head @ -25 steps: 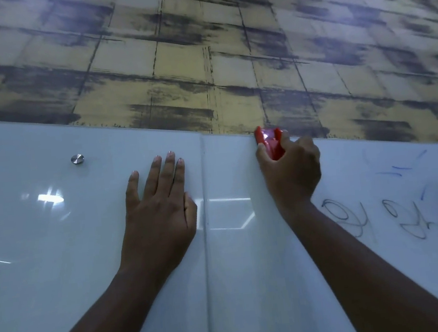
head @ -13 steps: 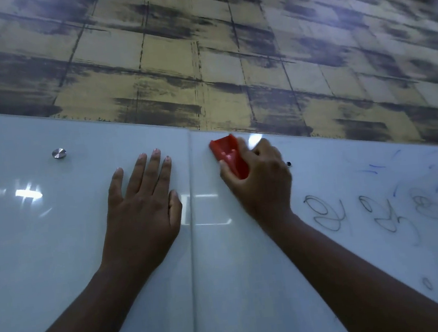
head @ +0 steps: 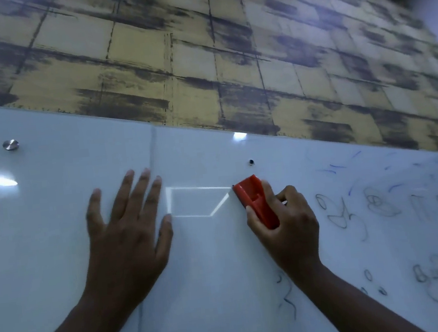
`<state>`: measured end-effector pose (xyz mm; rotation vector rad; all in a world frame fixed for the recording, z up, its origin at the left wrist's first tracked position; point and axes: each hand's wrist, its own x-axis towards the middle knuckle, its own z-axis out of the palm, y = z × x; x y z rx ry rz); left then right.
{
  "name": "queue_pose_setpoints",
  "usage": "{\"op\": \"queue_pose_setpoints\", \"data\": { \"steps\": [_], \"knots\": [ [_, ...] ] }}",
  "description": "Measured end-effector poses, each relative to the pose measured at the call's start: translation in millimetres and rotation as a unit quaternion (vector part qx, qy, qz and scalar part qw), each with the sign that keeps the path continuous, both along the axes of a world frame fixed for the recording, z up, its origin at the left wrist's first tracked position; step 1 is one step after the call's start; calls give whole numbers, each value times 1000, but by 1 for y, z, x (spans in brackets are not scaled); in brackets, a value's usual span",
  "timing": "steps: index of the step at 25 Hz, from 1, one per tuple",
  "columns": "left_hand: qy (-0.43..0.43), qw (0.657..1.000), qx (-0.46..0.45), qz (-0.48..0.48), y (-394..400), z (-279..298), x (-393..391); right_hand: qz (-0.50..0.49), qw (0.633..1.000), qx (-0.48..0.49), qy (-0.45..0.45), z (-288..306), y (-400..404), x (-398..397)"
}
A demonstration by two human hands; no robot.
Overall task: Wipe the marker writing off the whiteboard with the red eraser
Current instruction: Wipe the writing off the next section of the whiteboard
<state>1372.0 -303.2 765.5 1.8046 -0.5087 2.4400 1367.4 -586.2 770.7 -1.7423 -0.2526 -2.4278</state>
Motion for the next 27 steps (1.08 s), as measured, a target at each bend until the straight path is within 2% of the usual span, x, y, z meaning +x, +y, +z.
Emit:
{"op": "queue_pose_setpoints", "data": {
  "steps": [3, 6, 9, 14, 19, 21, 24, 27],
  "knots": [
    [-6, 999, 52, 12, -39, 11, -6, 14, 999, 43, -11, 14, -31, 1],
    [12, 1000, 18, 12, -71, 35, 8, 24, 998, 49, -9, 42, -42, 4],
    [32, 999, -16, 39, -95, 45, 24, 3, 1000, -5, 0, 74, -53, 5],
    [21, 998, -24, 61, -99, 41, 27, -40, 993, -115, -6, 132, -55, 3],
    [55, 997, -22, 45, -93, 39, 30, -44, 984, -172, -4, 147, -44, 3],
    [55, 998, -20, 39, -92, 40, 30, -39, 988, -149, -3, 147, -56, 1],
    [48, 998, -21, 36, -91, 40, 31, -20, 998, -51, 7, 137, -92, 4],
    [35, 998, -31, 38, -94, 38, 32, -4, 1000, -1, -20, 118, -121, 9]
  ]
}}
